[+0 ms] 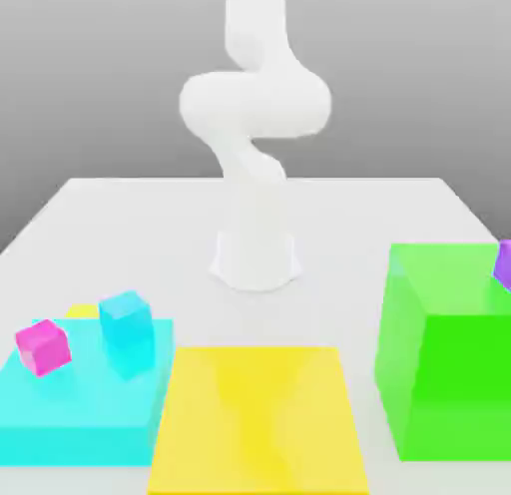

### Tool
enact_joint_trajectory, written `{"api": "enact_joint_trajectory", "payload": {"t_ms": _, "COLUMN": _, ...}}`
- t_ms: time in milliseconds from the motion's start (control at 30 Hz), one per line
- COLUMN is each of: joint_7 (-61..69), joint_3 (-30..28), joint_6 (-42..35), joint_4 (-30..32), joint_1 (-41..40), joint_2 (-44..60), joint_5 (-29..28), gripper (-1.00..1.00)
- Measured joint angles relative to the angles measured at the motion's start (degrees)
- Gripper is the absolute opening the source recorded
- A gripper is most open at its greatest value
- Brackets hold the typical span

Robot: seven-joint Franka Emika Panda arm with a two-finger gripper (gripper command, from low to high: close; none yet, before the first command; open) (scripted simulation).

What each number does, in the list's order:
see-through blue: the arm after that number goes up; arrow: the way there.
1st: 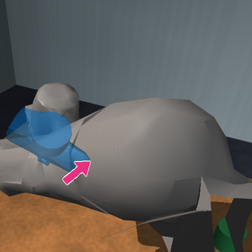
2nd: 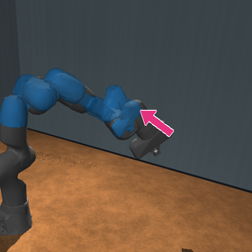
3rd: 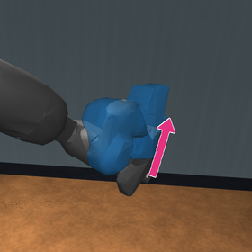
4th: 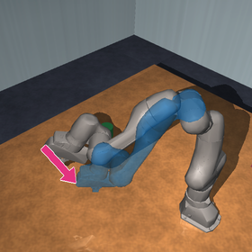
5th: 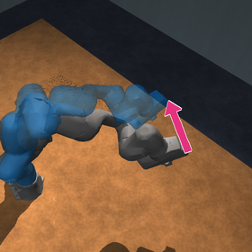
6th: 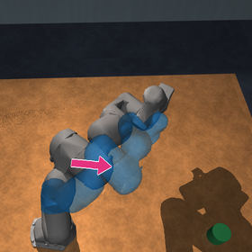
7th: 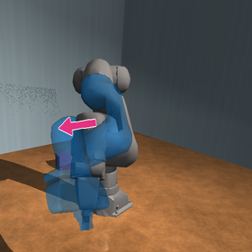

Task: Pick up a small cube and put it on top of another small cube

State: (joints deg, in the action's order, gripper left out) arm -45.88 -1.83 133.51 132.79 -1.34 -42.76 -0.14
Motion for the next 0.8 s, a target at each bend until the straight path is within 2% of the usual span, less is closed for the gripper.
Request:
{"api": "enact_joint_trajectory", "payload": {"t_ms": 467, "joint_7": 15.41, "joint_3": -17.60, "joint_6": 11.39, "joint_4": 11.19, "joint_1": -3.57, "joint_2": 16.96, "joint_5": 0.40, "gripper": 0.00}}
{"api": "enact_joint_trajectory", "payload": {"t_ms": 800, "joint_7": 27.26, "joint_3": -27.35, "joint_6": 19.34, "joint_4": 19.47, "joint_1": -6.09, "joint_2": 28.50, "joint_5": 0.19, "gripper": 0.00}}
